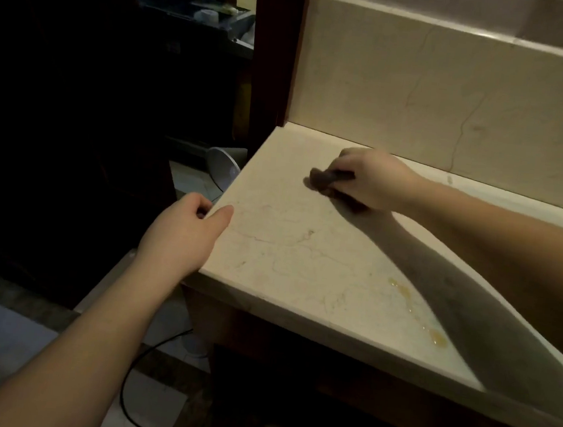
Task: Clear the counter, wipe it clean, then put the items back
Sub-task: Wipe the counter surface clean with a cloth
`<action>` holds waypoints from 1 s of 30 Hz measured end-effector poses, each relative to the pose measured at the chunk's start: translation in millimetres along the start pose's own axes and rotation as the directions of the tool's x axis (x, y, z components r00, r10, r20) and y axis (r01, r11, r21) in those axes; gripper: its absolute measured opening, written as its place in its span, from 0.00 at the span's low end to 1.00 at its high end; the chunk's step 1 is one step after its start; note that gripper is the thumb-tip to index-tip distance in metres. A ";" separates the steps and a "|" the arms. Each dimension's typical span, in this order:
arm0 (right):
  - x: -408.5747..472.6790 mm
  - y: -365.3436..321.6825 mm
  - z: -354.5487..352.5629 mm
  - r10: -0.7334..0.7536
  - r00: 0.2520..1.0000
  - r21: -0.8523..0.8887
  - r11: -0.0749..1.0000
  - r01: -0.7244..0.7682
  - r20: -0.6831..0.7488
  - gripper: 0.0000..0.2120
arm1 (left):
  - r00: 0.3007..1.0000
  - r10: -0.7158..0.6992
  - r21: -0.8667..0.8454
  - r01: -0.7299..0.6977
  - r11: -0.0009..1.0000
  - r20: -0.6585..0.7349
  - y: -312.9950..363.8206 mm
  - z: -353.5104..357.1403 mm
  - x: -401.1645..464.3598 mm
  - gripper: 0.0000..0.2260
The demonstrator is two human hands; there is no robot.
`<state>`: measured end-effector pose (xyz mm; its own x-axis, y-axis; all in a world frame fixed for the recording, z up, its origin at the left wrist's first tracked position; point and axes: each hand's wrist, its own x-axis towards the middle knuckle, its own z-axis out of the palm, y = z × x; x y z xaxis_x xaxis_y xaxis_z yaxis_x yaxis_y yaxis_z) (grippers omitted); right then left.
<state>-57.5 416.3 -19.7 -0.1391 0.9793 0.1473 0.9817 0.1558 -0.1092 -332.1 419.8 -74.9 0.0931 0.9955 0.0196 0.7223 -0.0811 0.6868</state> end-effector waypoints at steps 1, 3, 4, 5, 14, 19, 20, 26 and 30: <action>4.2 3.1 2.0 0.023 1.000 -0.002 1.000 -0.023 -0.004 0.10 | 1.000 0.000 0.004 0.000 1.000 -0.003 -0.8 0.5 -0.1 0.16; -10.6 -7.5 2.1 -0.032 0.999 0.018 0.999 0.032 0.006 0.09 | 1.000 0.002 0.006 -0.002 1.000 -0.007 -1.2 1.4 0.0 0.17; -27.7 -19.8 0.6 -0.105 0.994 0.061 0.993 0.105 0.004 0.07 | 1.000 0.003 0.007 -0.003 1.000 -0.008 -0.8 1.3 -0.3 0.18; -48.1 -34.3 -1.2 -0.192 0.981 0.114 0.975 0.189 0.013 0.06 | 1.000 0.005 0.011 -0.005 1.000 -0.008 -1.0 1.8 0.3 0.18; -16.6 -23.8 -3.1 -0.052 0.998 0.036 0.998 0.051 0.034 0.10 | 1.000 0.007 0.004 -0.007 1.000 -0.005 -2.0 2.2 0.6 0.18; -71.2 -46.9 -5.5 -0.298 0.954 0.096 0.951 0.293 0.039 0.05 | 1.000 0.005 0.002 -0.005 1.000 -0.008 -3.1 3.5 0.6 0.18; -89.0 -51.8 -8.7 -0.342 0.936 0.124 0.935 0.331 0.084 0.05 | 1.000 0.008 0.001 -0.008 1.000 -0.011 -3.3 3.6 0.9 0.18; -80.1 -62.0 -10.8 -0.340 0.932 0.147 0.935 0.322 0.123 0.09 | 1.000 0.006 0.004 -0.006 1.000 -0.012 -3.5 4.4 3.5 0.20; -68.3 -75.7 -1.4 -0.317 0.945 0.134 0.943 0.305 0.082 0.09 | 1.000 0.003 0.015 -0.003 1.000 -0.021 -2.9 3.8 1.1 0.19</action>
<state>-122.2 337.4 -20.2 -0.4535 0.8864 0.0934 0.8658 0.4629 -0.1901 -331.6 420.9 -79.7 0.0812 0.9960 0.0369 0.7320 -0.0847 0.6760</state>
